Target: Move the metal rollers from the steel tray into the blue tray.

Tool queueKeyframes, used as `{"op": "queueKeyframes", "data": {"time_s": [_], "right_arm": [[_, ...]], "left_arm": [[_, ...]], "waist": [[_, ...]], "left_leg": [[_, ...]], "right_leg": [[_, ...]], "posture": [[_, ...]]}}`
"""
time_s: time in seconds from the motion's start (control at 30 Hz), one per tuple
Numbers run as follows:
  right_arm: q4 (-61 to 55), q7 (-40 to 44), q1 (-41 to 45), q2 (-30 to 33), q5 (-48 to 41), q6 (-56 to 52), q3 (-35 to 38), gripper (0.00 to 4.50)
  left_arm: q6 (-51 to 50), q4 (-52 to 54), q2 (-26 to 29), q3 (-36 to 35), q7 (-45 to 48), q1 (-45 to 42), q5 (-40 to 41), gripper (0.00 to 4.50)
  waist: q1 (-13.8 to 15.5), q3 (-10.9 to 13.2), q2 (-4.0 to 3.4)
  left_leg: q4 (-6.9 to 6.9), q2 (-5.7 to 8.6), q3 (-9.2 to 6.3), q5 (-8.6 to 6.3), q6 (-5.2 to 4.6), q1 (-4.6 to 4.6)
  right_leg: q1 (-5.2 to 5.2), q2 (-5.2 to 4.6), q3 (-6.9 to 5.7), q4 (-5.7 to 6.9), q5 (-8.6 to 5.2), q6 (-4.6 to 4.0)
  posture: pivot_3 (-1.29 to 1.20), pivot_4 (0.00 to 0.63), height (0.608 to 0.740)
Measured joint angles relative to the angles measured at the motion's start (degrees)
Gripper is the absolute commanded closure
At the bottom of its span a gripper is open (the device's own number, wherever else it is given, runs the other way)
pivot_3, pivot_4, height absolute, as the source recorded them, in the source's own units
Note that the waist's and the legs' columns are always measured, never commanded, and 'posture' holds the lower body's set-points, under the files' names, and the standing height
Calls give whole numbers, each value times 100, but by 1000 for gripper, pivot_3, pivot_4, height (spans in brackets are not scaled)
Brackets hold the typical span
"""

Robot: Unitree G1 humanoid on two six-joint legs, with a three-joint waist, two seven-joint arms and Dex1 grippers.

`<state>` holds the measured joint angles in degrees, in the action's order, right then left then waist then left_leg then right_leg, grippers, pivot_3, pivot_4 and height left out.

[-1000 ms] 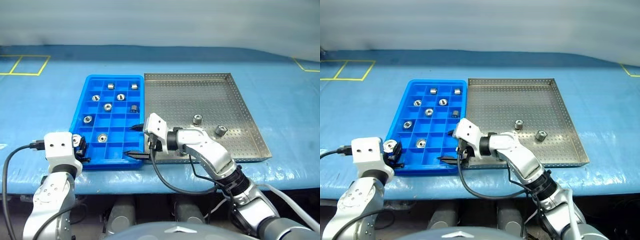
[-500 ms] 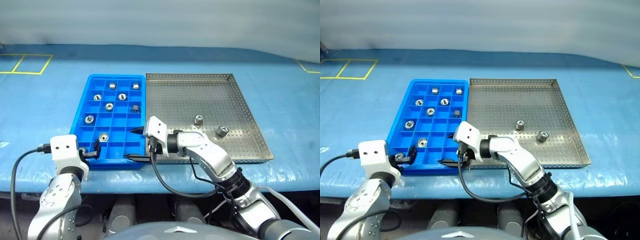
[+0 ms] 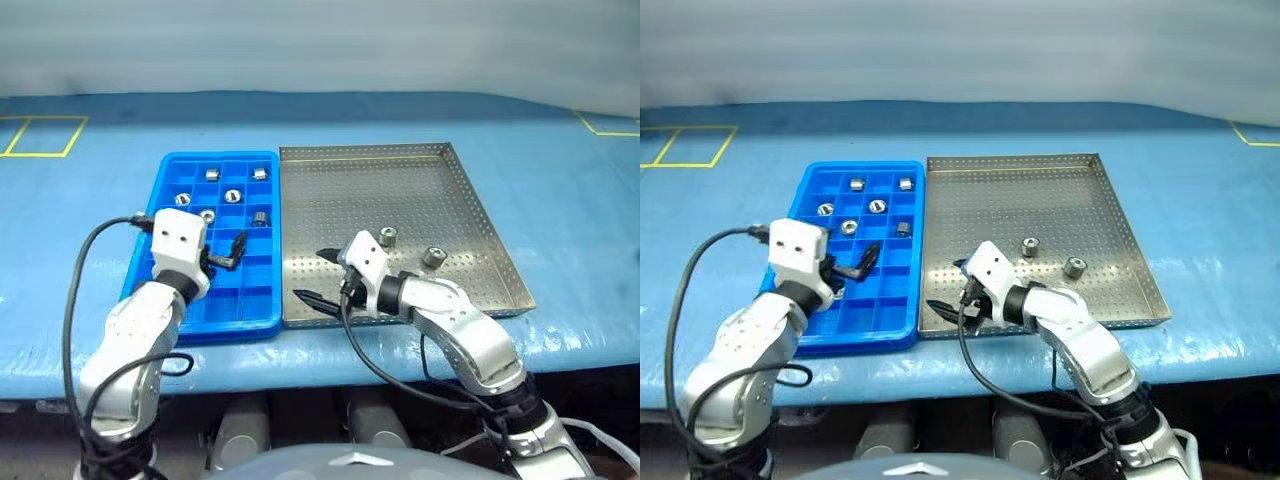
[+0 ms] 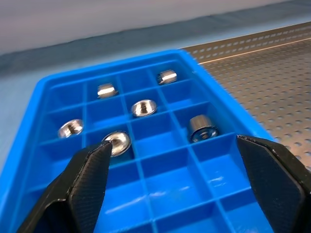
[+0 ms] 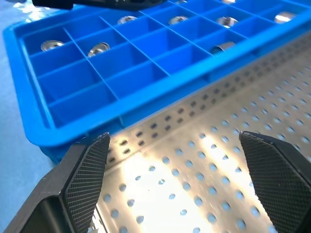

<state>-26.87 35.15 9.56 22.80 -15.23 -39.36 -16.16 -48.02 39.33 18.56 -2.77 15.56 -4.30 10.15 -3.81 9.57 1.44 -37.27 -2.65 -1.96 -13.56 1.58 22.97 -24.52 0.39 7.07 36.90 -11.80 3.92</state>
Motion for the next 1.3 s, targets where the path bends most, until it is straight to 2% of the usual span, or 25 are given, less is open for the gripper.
{"op": "queueKeyframes", "data": {"time_s": [0.23, 0.5, 0.8, 0.97, 1.3], "right_arm": [[-492, -630, -369, 97, -25, -922, 376, 0], [-543, -1148, -248, -117, -93, -1809, 432, 0], [-336, -1385, 119, -235, -120, -2497, 388, 0], [-335, -1382, 150, -236, -147, -2521, 316, 0], [-333, -1328, 177, -184, -218, -2523, 301, 0]], "left_arm": [[875, -280, 351, 616, 927, -201, 188, 45], [1638, -283, 465, 778, 1367, 110, 230, 45], [1680, -258, 711, 803, 1863, 613, 800, 45], [1576, -27, 1017, 823, 1954, 1028, 905, 45], [1486, 143, 1067, 837, 1939, 1254, 1133, 45]], "waist": [[-421, 0, -1], [-724, 0, 0], [-744, 0, -1], [-736, 0, -1], [-663, 1, -1]], "left_leg": [[9, -6, -2, -1, -1, -2], [3, -3, -1, -1, -1, -1], [8, -3, -5, -1, -2, 0], [10, -4, -5, -1, -2, -1], [11, -4, -4, -1, -2, -1]], "right_leg": [[-6, 8, 2, 6, -1, -1], [-2, 4, 5, 6, 0, 1], [-4, 5, 4, 2, -1, 1], [-6, 5, 4, 3, -2, 0], [-7, 5, 4, 3, -3, -1]], "posture": [[-191, 150, 740], [-169, 150, 740], [-129, 150, 740], [-120, 150, 740], [-106, 150, 740]]}}
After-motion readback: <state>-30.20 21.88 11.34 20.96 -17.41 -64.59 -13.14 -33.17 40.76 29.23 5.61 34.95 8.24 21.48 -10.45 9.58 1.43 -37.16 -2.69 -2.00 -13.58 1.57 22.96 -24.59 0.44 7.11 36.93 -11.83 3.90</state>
